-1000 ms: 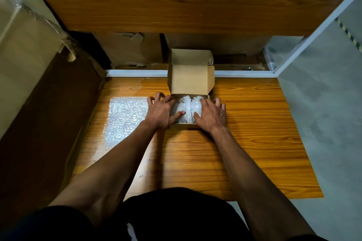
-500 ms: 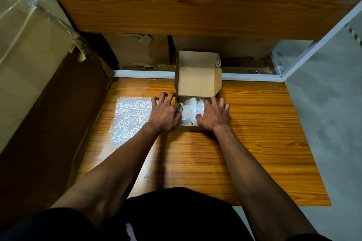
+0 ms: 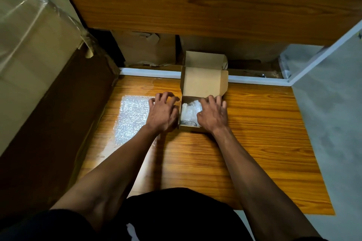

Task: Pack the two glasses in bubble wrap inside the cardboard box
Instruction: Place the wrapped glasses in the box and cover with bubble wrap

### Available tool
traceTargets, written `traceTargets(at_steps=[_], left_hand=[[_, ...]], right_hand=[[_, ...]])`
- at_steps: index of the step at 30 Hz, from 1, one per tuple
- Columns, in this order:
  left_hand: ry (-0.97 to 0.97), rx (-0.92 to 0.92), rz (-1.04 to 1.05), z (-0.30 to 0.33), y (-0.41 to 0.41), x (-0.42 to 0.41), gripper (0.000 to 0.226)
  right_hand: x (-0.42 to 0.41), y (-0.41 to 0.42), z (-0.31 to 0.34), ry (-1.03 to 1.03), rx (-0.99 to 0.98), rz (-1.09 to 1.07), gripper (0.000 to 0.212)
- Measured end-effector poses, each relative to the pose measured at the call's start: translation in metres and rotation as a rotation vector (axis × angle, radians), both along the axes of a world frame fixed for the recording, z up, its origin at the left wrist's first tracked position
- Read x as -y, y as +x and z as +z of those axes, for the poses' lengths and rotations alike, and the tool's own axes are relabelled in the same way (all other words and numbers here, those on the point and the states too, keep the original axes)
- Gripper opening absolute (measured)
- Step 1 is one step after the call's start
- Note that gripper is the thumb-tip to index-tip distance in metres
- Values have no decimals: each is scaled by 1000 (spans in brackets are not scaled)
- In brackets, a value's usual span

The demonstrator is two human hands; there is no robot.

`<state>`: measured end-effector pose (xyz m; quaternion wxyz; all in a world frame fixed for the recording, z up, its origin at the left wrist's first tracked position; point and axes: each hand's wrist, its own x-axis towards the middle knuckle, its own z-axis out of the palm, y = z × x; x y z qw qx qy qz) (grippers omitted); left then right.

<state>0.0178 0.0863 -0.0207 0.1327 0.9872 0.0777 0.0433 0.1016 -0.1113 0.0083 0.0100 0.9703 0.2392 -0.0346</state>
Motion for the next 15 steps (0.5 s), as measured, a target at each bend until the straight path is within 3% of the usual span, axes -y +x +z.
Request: traceTargets(at_steps=[2, 5, 11, 15], left_hand=[[-43, 30, 143, -2, -7, -13, 40], [-38, -67, 282, -8, -19, -37, 46], [20, -310, 263, -18, -30, -73, 54], [-42, -230, 238, -19, -29, -79, 49]], right_hand=[[-5, -6, -3, 107, 90, 42, 41], [-22, -15, -6, 296, 131, 150, 31], [-75, -31, -9, 512, -1, 406, 25], [-105, -45, -14, 488, -165, 382, 37]])
